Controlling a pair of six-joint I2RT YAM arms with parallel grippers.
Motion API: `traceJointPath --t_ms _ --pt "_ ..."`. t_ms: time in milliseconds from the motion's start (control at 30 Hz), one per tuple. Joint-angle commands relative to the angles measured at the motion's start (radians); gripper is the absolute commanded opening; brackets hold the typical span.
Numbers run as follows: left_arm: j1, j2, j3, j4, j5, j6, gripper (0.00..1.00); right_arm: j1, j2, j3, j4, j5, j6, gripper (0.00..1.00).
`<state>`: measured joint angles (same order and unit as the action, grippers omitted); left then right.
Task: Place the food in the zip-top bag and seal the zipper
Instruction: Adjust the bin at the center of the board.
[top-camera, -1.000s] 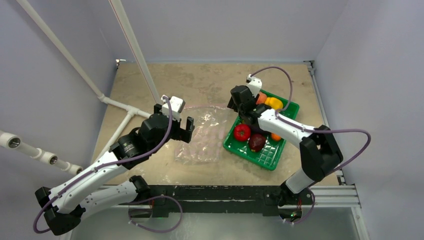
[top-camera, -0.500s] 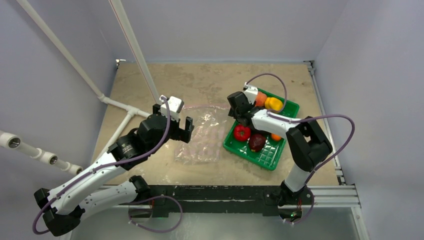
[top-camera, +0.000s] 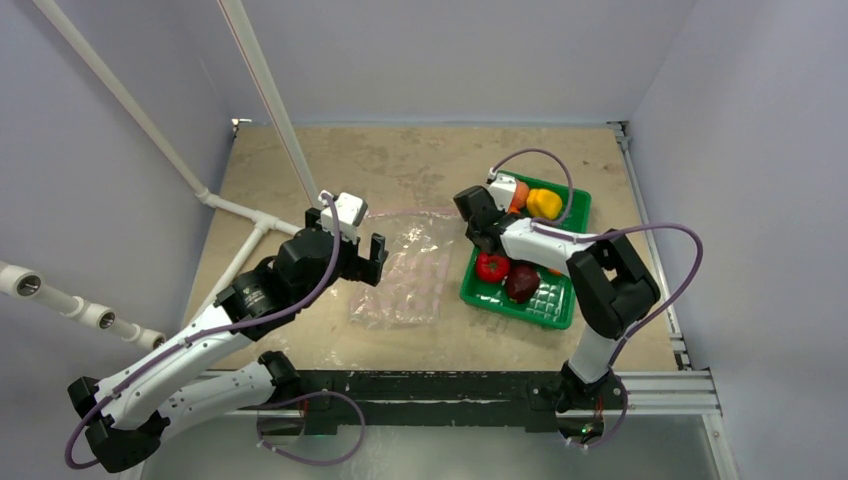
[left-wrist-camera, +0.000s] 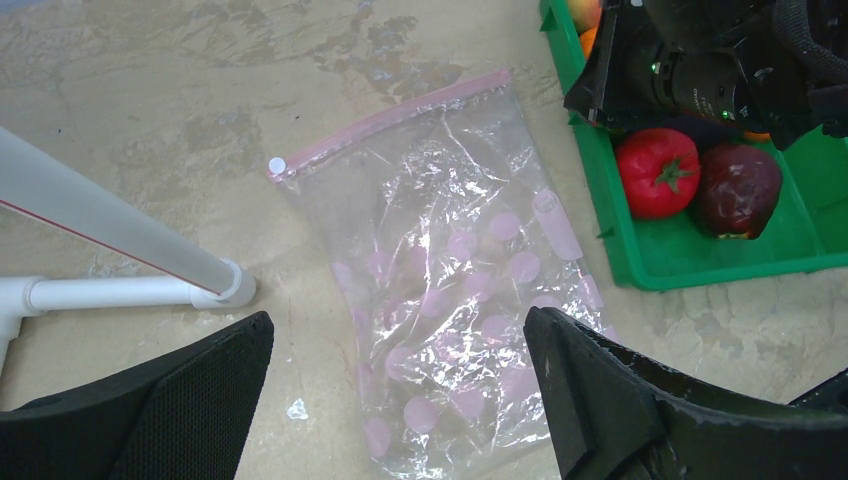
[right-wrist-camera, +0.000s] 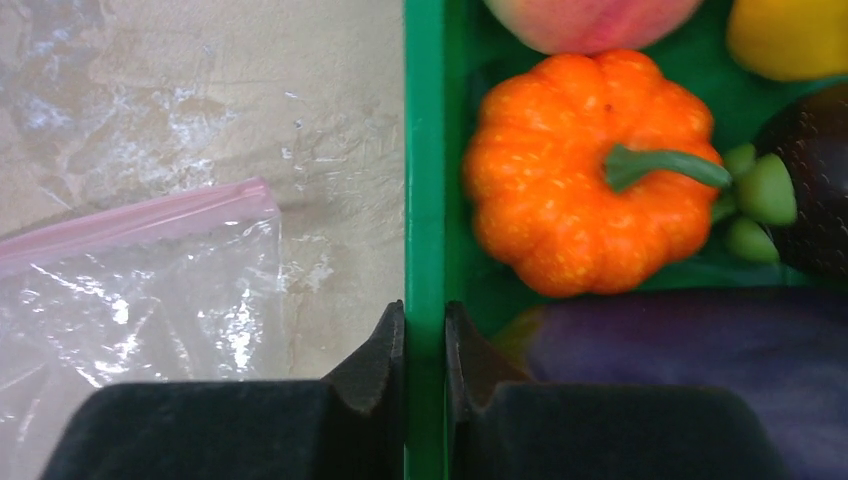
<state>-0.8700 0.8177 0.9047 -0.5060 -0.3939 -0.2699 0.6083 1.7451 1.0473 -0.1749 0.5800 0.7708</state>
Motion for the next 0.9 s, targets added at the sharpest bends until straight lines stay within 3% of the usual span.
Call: traceJointPath --t_ms 0,433,600,867 --pt "0.003 -0.012 -0.002 -0.001 -0.008 0.007 0.98 -0.001 -0.048 0.017 0.01 0.026 -0.019 0.0" --pt "0.003 -0.007 -0.003 -0.007 -0.035 0.006 0.98 0.091 -0.211 -0.059 -0.037 -0.017 -0.067 0.0" --pt "0.003 0.002 -0.002 -0.009 -0.043 0.005 0.98 0.168 -0.206 -0.082 -0.093 0.013 -0.028 0.0" --pt "0.003 0.01 -0.003 -0.011 -0.048 0.002 0.98 0.194 -0.184 -0.105 -0.099 -0.04 -0.014 0.0"
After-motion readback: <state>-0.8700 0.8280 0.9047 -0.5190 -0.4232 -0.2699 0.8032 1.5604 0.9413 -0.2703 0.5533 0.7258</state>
